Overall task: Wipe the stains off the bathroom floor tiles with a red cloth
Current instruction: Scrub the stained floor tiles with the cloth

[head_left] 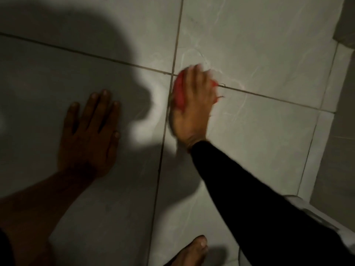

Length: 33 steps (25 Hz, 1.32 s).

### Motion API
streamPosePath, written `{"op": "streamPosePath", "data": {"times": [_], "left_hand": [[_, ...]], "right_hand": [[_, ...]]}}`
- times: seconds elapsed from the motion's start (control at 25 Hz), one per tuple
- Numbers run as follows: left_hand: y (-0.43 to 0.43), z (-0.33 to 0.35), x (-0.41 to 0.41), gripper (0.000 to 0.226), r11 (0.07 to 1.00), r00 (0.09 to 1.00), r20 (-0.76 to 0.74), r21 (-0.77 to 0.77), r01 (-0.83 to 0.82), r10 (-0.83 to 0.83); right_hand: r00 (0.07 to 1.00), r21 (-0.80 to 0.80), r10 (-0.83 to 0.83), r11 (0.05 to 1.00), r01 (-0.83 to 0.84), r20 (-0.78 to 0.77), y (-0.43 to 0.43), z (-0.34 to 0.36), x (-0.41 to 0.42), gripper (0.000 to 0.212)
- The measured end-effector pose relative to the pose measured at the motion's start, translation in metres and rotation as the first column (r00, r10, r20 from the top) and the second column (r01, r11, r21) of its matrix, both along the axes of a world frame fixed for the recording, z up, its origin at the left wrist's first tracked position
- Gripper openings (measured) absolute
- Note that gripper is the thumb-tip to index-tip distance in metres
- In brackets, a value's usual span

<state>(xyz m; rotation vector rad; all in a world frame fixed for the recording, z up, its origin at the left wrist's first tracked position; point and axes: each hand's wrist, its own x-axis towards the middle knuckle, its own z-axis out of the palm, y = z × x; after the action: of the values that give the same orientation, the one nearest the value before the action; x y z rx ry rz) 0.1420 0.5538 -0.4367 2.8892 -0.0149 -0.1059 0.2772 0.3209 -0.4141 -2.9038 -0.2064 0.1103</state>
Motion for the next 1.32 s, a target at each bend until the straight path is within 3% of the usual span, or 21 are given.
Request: {"op": "streamPosePath", "data": {"times": [0.08,0.2,0.4,0.48,0.56,0.64,0.68,0.72,0.8,0.84,0.88,0.96,1.04,1.12,1.16,1.24,1.28,1.32], "left_hand": [[0.000,-0.001,-0.001,0.070,1.000,1.000,-0.005,0.003,0.000,0.000],[0.000,0.000,-0.003,0.069,1.000,1.000,0.007,0.005,-0.002,0.002],[0.000,0.001,-0.002,0.069,1.000,1.000,0.010,0.010,0.014,-0.014],[0.001,0.001,-0.002,0.070,1.000,1.000,-0.002,0.007,0.002,-0.002],[0.001,0.000,-0.003,0.070,1.000,1.000,-0.012,0.012,-0.014,0.014],[0.000,0.000,-0.002,0.070,1.000,1.000,-0.005,0.011,-0.007,0.007],[-0.001,-0.001,-0.002,0.070,1.000,1.000,-0.006,0.011,-0.002,0.002],[0.001,-0.002,-0.002,0.070,1.000,1.000,-0.007,0.013,-0.002,0.002],[0.002,-0.004,-0.003,0.070,1.000,1.000,-0.003,0.014,-0.005,0.005],[0.002,-0.004,-0.004,0.070,1.000,1.000,0.001,0.017,-0.002,0.002],[0.003,-0.005,-0.004,0.070,1.000,1.000,-0.001,0.021,0.002,-0.002],[0.003,-0.005,-0.003,0.070,1.000,1.000,-0.002,0.012,0.005,-0.005],[0.003,-0.005,-0.003,0.071,1.000,1.000,0.000,0.010,0.001,-0.001],[0.003,-0.007,-0.003,0.071,1.000,1.000,0.000,0.015,0.004,-0.004],[0.003,-0.007,-0.004,0.071,1.000,1.000,0.004,0.016,0.007,-0.007],[0.003,-0.008,-0.003,0.071,1.000,1.000,0.012,0.017,0.013,-0.014],[0.003,-0.008,-0.003,0.071,1.000,1.000,0.007,0.016,0.011,-0.011],[0.003,-0.007,-0.002,0.072,1.000,1.000,-0.001,0.011,0.005,-0.005]], "right_hand": [[0.978,-0.054,0.156,0.985,-0.164,-0.138,0.009,0.012,-0.071,0.073],[0.936,-0.056,0.230,0.966,-0.253,-0.267,-0.012,0.026,-0.124,0.084],[0.952,0.016,0.292,0.956,-0.292,-0.088,-0.016,0.004,-0.004,0.071],[0.985,-0.006,0.167,0.986,-0.167,0.029,-0.068,0.002,0.016,0.059],[0.982,0.011,-0.177,0.984,0.177,0.072,-0.129,0.011,0.012,0.060],[0.829,0.034,-0.558,0.829,0.559,-0.024,-0.155,0.019,0.013,0.079],[0.750,0.017,-0.660,0.750,0.661,-0.044,-0.145,0.018,0.018,0.084],[0.734,0.004,-0.679,0.734,0.679,-0.030,-0.125,0.013,0.021,0.085],[0.897,0.013,-0.441,0.897,0.441,0.014,-0.065,0.006,0.009,0.080],[0.977,0.012,-0.213,0.977,0.212,0.024,-0.035,0.003,-0.012,0.078],[1.000,0.001,0.021,1.000,-0.021,-0.023,-0.015,0.002,-0.041,0.077],[0.931,-0.039,0.306,0.947,-0.319,-0.198,-0.017,0.008,-0.104,0.080],[0.898,-0.097,0.350,0.917,-0.386,-0.266,-0.068,0.021,-0.130,0.080],[0.953,-0.134,0.194,0.964,-0.228,-0.232,-0.122,0.027,-0.106,0.071],[0.978,-0.145,0.013,0.988,-0.044,-0.209,-0.135,0.029,-0.080,0.074],[0.943,-0.091,-0.316,0.947,0.308,-0.101,-0.122,0.025,-0.019,0.082],[0.935,-0.052,-0.350,0.936,0.347,-0.059,-0.096,0.018,-0.003,0.084],[0.963,-0.018,-0.270,0.963,0.270,-0.015,-0.064,0.011,-0.002,0.083]]}}
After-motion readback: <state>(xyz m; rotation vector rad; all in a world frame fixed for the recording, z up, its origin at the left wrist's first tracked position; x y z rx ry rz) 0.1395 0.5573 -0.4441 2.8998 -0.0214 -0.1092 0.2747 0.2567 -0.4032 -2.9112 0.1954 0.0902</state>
